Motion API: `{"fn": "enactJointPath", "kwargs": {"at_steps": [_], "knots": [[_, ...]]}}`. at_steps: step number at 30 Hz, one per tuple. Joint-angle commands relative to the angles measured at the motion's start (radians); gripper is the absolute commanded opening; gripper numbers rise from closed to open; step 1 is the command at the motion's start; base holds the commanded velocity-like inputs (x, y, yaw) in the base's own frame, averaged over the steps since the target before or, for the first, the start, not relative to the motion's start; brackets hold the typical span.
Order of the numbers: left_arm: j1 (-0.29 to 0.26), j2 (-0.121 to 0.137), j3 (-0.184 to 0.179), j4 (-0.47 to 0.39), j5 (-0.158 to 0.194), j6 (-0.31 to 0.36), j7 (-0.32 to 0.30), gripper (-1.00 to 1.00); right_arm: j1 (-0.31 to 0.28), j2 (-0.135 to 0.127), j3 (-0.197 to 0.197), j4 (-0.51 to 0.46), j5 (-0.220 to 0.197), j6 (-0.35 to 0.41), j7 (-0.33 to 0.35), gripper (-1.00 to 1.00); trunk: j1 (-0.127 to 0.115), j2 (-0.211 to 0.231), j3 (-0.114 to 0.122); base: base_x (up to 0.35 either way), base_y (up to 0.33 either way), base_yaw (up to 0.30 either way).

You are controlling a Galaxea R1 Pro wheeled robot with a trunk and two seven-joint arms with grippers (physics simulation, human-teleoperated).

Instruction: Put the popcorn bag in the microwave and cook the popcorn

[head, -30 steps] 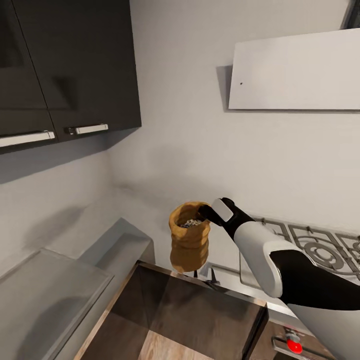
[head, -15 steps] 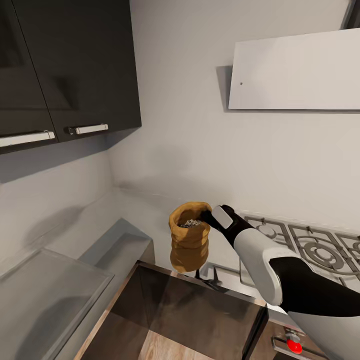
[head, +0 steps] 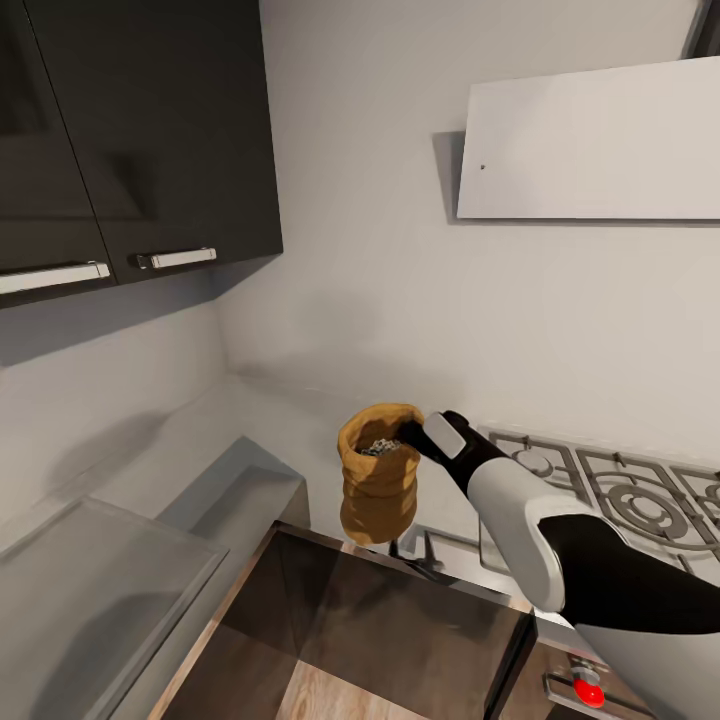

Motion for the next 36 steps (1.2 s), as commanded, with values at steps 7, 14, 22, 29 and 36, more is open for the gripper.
{"fn": "enactJointPath", "kwargs": {"at_steps": [7,14,22,29,36], "knots": [[-0.001,-0.001,0.006,0.001,0.003,-0.003,-0.001,1.00,0.013,0.000,0.001,-0.002,-0.003,0.018,0.070,1.00,0.001,-0.002,-0.002,0.000,0.000,0.000],[-0.001,-0.001,0.006,0.001,0.003,-0.003,-0.002,1.00,0.029,0.000,0.001,0.000,-0.003,0.021,0.110,1.00,0.001,-0.002,-0.002,0.000,0.000,0.000],[-0.001,-0.001,0.006,0.001,0.003,-0.003,-0.001,1.00,0.033,0.000,0.001,0.000,-0.003,0.020,0.119,1.00,0.001,-0.002,-0.002,0.000,0.000,0.000],[-0.001,-0.001,0.006,0.001,0.003,-0.003,-0.002,1.00,0.044,0.000,0.001,0.000,-0.003,0.020,0.145,1.00,0.001,-0.002,-0.002,0.000,0.000,0.000],[-0.001,-0.001,0.006,0.001,0.002,-0.003,-0.002,1.00,0.066,0.000,0.001,0.003,-0.003,0.020,0.187,1.00,0.001,-0.002,-0.002,0.000,0.000,0.000]]}}
